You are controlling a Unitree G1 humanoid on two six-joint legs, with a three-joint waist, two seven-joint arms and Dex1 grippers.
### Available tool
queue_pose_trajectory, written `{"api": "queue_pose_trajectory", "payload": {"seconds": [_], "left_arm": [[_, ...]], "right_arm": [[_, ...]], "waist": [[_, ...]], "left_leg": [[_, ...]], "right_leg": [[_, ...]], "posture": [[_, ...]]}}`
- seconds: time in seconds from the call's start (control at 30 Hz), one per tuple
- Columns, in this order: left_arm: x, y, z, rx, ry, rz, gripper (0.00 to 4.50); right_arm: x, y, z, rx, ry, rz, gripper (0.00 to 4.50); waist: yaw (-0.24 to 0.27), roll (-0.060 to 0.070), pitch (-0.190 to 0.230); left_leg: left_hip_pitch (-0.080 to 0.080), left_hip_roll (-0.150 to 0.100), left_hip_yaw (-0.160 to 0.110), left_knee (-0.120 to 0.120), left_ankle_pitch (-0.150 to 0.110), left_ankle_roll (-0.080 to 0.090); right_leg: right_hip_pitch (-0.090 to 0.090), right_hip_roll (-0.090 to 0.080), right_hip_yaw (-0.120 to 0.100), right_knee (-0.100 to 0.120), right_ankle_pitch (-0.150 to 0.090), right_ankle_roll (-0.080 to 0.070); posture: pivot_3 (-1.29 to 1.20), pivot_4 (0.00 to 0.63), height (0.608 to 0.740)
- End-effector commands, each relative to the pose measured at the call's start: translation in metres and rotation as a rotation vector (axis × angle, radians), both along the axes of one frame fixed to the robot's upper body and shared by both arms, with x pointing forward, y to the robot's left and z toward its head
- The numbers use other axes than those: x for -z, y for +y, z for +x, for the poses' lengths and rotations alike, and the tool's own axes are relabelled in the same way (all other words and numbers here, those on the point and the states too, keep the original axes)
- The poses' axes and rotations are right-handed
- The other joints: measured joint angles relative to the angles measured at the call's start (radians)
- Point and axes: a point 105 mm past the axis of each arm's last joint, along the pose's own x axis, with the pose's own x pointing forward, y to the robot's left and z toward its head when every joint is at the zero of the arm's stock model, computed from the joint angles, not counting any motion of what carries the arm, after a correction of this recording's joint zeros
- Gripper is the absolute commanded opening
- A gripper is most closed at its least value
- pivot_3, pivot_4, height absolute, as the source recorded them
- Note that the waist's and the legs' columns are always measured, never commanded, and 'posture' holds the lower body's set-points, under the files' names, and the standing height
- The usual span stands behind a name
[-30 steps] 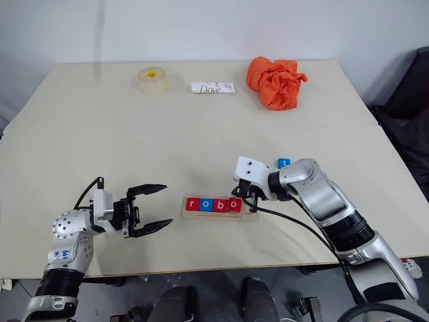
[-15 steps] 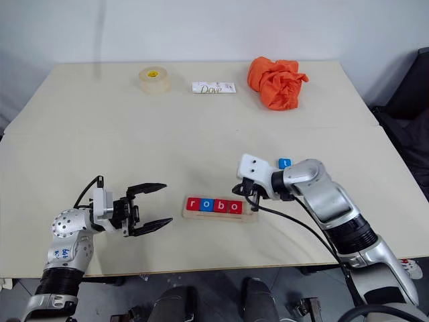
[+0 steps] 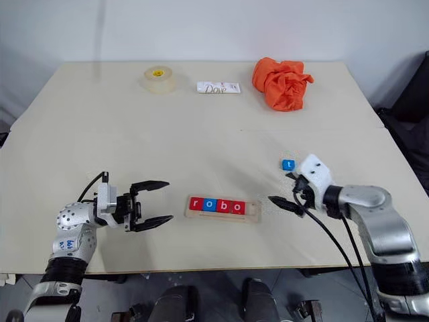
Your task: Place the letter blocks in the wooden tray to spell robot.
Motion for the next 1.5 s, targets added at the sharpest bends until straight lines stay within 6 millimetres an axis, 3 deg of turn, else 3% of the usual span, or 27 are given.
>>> {"api": "queue_pose_trajectory", "payload": {"seconds": [0.03, 0.17, 0.3, 0.5, 0.57, 0.9, 1.1, 1.5], "left_arm": [[-0.004, 0.007, 0.002, 0.001, -0.021, 0.013, 4.50], [-0.003, 0.010, 0.006, 0.007, -0.011, 0.021, 4.50], [-0.004, 0.012, 0.007, 0.013, -0.010, 0.028, 4.50], [-0.009, 0.013, 0.007, 0.025, -0.020, 0.039, 4.50], [-0.011, 0.011, 0.005, 0.034, -0.026, 0.041, 4.50], [-0.019, 0.004, -0.003, 0.047, -0.059, 0.037, 4.50], [-0.017, 0.007, -0.007, 0.028, -0.057, 0.039, 4.50], [-0.015, 0.006, -0.008, 0.030, -0.044, 0.039, 4.50]], "right_arm": [[-0.013, -0.007, -0.025, 0.046, -0.053, 0.015, 4.44], [-0.002, -0.022, -0.047, 0.204, -0.047, 0.044, 4.44], [0.004, -0.018, -0.051, 0.254, -0.042, 0.086, 4.44], [0.000, -0.015, -0.010, 0.449, -0.151, 0.229, 4.44], [0.002, -0.011, 0.013, 0.488, -0.162, 0.264, 4.44], [0.019, -0.001, 0.081, 0.594, -0.172, 0.279, 4.44], [0.028, 0.008, 0.091, 0.592, -0.160, 0.276, 4.44], [0.026, 0.006, 0.082, 0.645, -0.183, 0.290, 4.44]], "waist": [[0.002, 0.000, 0.000], [0.009, 0.000, 0.000], [-0.002, 0.000, 0.000], [-0.006, -0.001, -0.001], [-0.006, -0.001, -0.001], [-0.012, -0.001, -0.001], [-0.026, -0.001, -0.001], [-0.025, -0.001, -0.001]], "left_leg": [[0.000, 0.000, 0.000, 0.000, 0.000, 0.000], [0.000, 0.000, -0.002, -0.001, 0.000, 0.000], [0.000, 0.000, -0.001, 0.001, 0.000, 0.001], [0.001, 0.002, -0.002, 0.000, 0.001, 0.000], [0.001, 0.001, -0.002, 0.000, 0.001, 0.000], [0.000, 0.001, 0.000, -0.001, 0.001, 0.000], [0.000, 0.001, 0.000, -0.002, 0.001, 0.000], [0.001, 0.001, -0.001, -0.002, 0.001, 0.000]], "right_leg": [[0.000, 0.000, 0.000, 0.000, 0.000, 0.000], [0.001, 0.000, -0.001, 0.000, 0.000, -0.001], [0.001, 0.000, 0.000, -0.001, 0.001, 0.001], [0.001, 0.002, 0.000, 0.001, 0.000, 0.000], [0.001, 0.002, 0.000, 0.000, 0.000, 0.000], [0.000, 0.002, 0.001, 0.000, 0.000, -0.001], [0.000, 0.002, 0.001, 0.001, 0.000, -0.001], [0.000, 0.002, 0.001, 0.001, 0.000, -0.001]], "posture": [[0.00, 0.150, 0.740], [0.00, 0.150, 0.740], [0.00, 0.150, 0.740], [0.00, 0.150, 0.740], [0.00, 0.150, 0.740], [0.00, 0.150, 0.740], [0.00, 0.150, 0.740], [0.00, 0.150, 0.740]]}}
